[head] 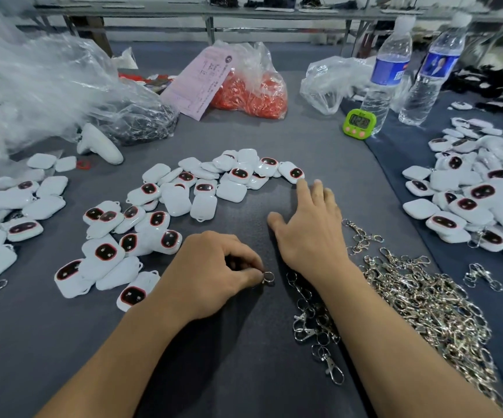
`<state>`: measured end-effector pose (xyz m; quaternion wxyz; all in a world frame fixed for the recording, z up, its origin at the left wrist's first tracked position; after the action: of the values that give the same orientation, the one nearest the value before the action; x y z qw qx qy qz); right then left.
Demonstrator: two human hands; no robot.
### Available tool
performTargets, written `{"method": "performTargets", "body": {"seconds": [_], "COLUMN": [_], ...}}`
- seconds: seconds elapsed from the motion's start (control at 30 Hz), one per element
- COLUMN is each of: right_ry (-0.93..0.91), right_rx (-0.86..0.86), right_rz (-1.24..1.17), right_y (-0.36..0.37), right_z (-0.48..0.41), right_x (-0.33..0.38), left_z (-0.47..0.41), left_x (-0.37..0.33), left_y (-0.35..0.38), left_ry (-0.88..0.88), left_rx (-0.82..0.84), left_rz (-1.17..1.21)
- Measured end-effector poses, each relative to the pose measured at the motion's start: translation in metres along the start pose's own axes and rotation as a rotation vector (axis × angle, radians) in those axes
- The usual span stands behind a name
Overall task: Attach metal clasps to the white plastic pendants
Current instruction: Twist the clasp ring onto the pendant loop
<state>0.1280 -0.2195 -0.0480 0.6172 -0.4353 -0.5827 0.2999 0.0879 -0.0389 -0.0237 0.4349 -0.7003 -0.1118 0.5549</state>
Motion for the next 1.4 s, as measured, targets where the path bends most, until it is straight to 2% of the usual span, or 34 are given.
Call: {"method": "performTargets", "body": {"seconds": [0.2, 0.33, 0.43, 0.73, 0.8, 0.97, 1.03, 1.13, 1.2, 1.4], "right_ry": [-0.012, -0.074, -0.131, -0.157, -0.116, -0.033, -0.016, -0.016, -0.042, -0.171], "right_rx": [0.042, 0.085, 0.031, -0.096, -0.099, -0.133, -0.061, 0.165, 0.295, 0.448], "right_rz": [-0.014, 0.018, 0.090, -0.043, -0.146, -0.707, -0.922, -1.158, -1.160, -1.103], "right_y": [0.003, 0.002, 0.002, -0.007, -0.011, -0.025, -0.024, -0.016, -0.010, -0.019], "right_z": [-0.037, -0.058, -0.057, -0.019, -0.009, 0.029, 0.038, 0.043, 0.047, 0.052], "right_x": [0.007, 0.014, 0.015, 0.013, 0.007, -0.002, 0.005, 0.020, 0.027, 0.028], "left_z": [0.003, 0.006, 0.007, 0.005, 0.005, 0.005, 0.005, 0.005, 0.005, 0.002], "left_x": [0.003, 0.001, 0.001, 0.006, 0.004, 0.000, 0.002, 0.002, 0.000, -0.003], "left_y": [-0.006, -0.010, -0.015, -0.014, -0.012, -0.009, -0.008, -0.005, -0.002, 0.002], "left_ry": [-0.069, -0.099, -0.110, -0.102, -0.096, -0.066, -0.069, -0.078, -0.082, -0.061], "left_rx": [-0.239, -0.272, -0.320, -0.347, -0.346, -0.288, -0.294, -0.293, -0.288, -0.309], "left_rz": [-0.070, -0.094, -0.073, 0.021, 0.009, -0.008, 0.085, 0.193, 0.235, 0.391]}}
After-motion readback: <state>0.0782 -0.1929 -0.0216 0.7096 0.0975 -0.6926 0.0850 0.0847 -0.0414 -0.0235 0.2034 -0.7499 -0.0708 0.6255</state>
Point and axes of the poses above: each hand's wrist, its own z-axis away from the middle knuckle, its own y-axis out of the palm, x = y × z, the point moved 5 cm from there along -z, towards the middle knuckle, and after that the axes turned 8 degrees about x, right-handed, at the moved point
